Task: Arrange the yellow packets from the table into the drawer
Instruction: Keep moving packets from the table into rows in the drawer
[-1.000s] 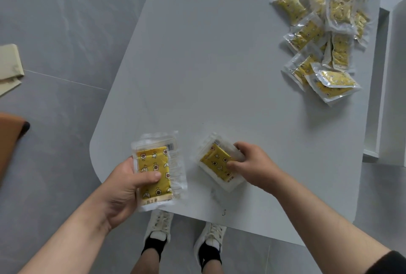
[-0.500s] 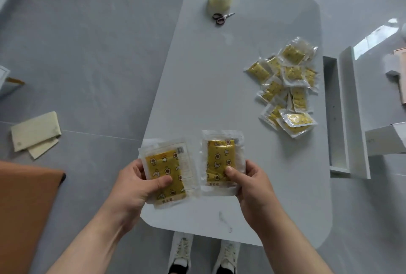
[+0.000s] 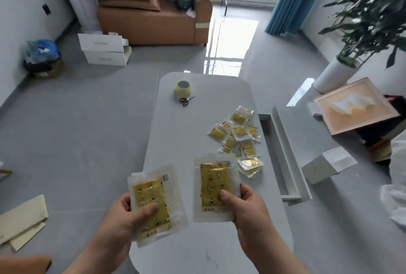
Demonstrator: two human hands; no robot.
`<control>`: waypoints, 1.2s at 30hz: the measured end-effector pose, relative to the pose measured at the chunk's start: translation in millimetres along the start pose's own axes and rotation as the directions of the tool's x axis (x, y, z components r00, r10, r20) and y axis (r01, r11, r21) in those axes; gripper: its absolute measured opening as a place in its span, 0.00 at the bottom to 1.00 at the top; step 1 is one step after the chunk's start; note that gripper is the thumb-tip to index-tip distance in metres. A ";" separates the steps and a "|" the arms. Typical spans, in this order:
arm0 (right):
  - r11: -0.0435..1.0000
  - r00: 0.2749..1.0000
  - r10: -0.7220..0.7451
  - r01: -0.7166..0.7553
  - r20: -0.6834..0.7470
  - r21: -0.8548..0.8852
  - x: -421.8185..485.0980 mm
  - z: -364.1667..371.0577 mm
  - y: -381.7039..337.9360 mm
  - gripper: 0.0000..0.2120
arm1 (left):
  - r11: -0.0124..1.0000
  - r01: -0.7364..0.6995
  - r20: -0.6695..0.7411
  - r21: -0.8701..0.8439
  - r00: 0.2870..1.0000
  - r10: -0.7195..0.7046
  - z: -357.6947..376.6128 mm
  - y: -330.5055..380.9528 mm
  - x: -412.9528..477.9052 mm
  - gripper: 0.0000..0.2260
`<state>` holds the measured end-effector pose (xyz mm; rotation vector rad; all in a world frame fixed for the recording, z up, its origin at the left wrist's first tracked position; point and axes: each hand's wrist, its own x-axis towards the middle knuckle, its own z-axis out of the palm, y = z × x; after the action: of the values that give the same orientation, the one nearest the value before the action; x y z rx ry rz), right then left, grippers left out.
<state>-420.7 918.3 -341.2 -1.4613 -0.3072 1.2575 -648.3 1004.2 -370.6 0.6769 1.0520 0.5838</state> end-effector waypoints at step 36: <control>0.936 0.894 -0.229 0.312 -0.385 0.166 -339.9 -395.2 -68.5 0.10 | 0.982 -0.083 0.440 0.170 0.898 0.000 390.0 -137.9 -235.9 0.18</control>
<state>-206.5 463.8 -186.7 -1.3667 -0.1116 0.7514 -366.0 657.9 -205.8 0.9466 0.6716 0.3458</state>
